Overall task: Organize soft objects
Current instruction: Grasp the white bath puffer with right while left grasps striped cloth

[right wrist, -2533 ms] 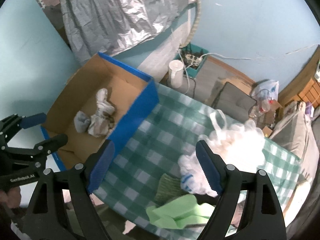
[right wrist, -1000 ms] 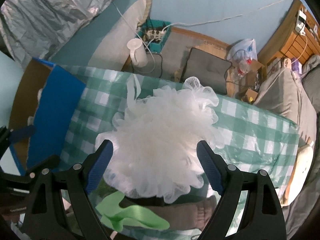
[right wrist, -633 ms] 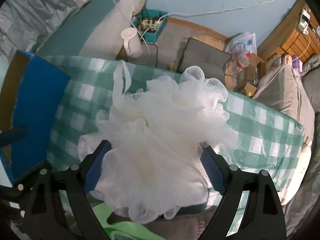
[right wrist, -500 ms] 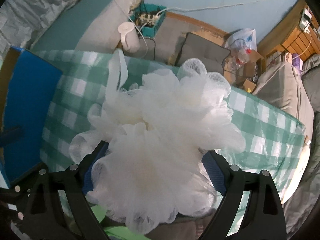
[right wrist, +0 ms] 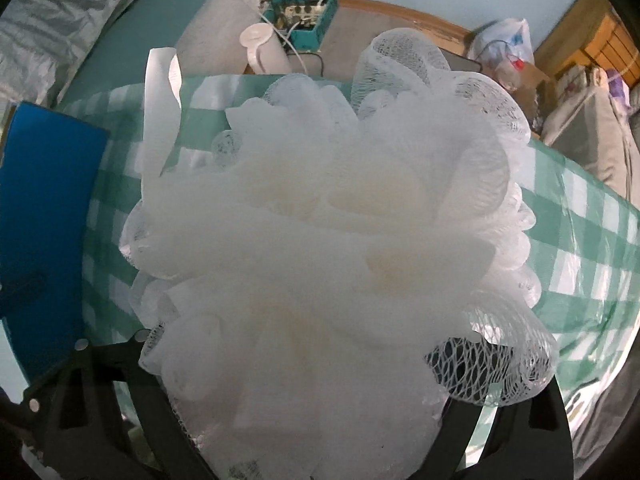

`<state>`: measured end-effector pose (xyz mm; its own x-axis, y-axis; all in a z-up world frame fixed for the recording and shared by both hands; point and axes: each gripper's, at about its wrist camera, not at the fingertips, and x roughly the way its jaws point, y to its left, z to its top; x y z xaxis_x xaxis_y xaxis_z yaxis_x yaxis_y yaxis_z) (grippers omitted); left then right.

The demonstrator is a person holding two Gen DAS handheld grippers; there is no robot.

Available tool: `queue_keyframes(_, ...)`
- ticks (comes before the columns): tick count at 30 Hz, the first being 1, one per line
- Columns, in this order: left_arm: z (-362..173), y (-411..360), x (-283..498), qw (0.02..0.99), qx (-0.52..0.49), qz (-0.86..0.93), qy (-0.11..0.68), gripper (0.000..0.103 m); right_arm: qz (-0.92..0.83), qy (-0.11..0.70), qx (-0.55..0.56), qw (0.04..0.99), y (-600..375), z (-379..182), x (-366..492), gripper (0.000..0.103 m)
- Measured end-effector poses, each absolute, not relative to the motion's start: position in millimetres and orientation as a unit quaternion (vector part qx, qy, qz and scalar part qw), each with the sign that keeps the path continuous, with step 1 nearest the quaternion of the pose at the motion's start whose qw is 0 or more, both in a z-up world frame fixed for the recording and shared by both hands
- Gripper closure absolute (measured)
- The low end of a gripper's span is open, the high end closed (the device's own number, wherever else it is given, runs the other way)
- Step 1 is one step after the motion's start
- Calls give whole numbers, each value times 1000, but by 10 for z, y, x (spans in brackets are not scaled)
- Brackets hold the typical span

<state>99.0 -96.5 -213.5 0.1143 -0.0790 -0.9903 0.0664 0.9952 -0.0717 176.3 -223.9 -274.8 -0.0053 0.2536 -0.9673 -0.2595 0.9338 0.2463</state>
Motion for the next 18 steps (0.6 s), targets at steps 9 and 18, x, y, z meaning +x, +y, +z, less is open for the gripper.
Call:
queue_keyframes(9,-2119,-1062,998,747,-6,-56,663,17,202,648,20,734,-2380,-2459,1584,46)
queue_keyframes(18,-2177,-1201,1052,740,-30,-67,668,17,182,628,53,755,-2707,-2273,1550,49)
